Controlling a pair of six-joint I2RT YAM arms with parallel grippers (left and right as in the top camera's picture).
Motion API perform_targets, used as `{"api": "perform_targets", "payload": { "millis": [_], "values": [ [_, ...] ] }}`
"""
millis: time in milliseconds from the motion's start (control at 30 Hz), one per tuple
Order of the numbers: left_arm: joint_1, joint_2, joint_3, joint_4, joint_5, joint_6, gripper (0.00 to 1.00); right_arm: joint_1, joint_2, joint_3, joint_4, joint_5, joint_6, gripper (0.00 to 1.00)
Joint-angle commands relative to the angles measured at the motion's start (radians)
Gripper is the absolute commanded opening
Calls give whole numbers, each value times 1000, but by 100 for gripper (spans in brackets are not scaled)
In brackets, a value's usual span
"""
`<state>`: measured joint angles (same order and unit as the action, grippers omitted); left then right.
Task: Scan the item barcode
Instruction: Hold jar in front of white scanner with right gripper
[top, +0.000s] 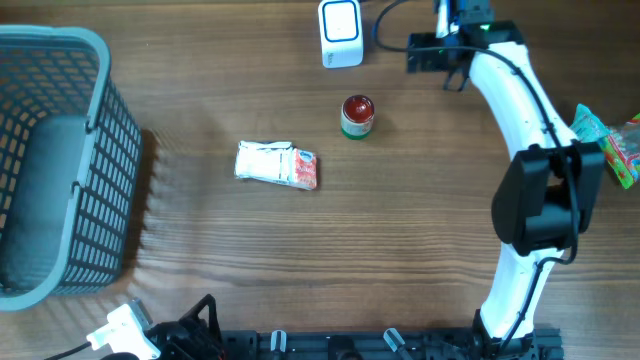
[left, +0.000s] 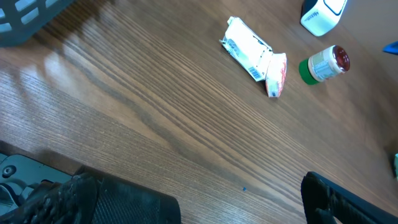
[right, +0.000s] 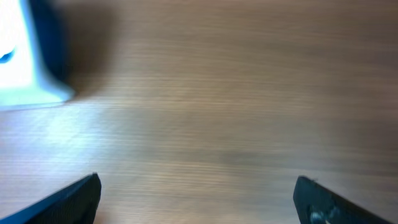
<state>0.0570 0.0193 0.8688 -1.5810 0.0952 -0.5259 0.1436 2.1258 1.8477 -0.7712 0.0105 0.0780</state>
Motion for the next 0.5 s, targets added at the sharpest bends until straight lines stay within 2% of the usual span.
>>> {"api": "perform_targets", "payload": {
  "millis": [0,100,133,233,367,467],
  "values": [
    [-5,-3,-4,-10,8,-6,100,92,-10,0,-83,-179,84,100],
    [-5,-3,-4,-10,8,-6,100,125,-32,0,-137,-224,345,100],
    [-5,-3,-4,-10,8,-6,100,132,-31,0,-129,-252,344,100],
    [-5,-3,-4,-10,8,-6,100,181,-1,-1,-112,-132,340,100],
    [-5,-3,-4,-10,8,-6,100,269,40,-3,-56,-110,346,100],
    [-5,-3,-4,-10,8,-6,100,305,88,-3,-47,47,404,100]
  ]
}}
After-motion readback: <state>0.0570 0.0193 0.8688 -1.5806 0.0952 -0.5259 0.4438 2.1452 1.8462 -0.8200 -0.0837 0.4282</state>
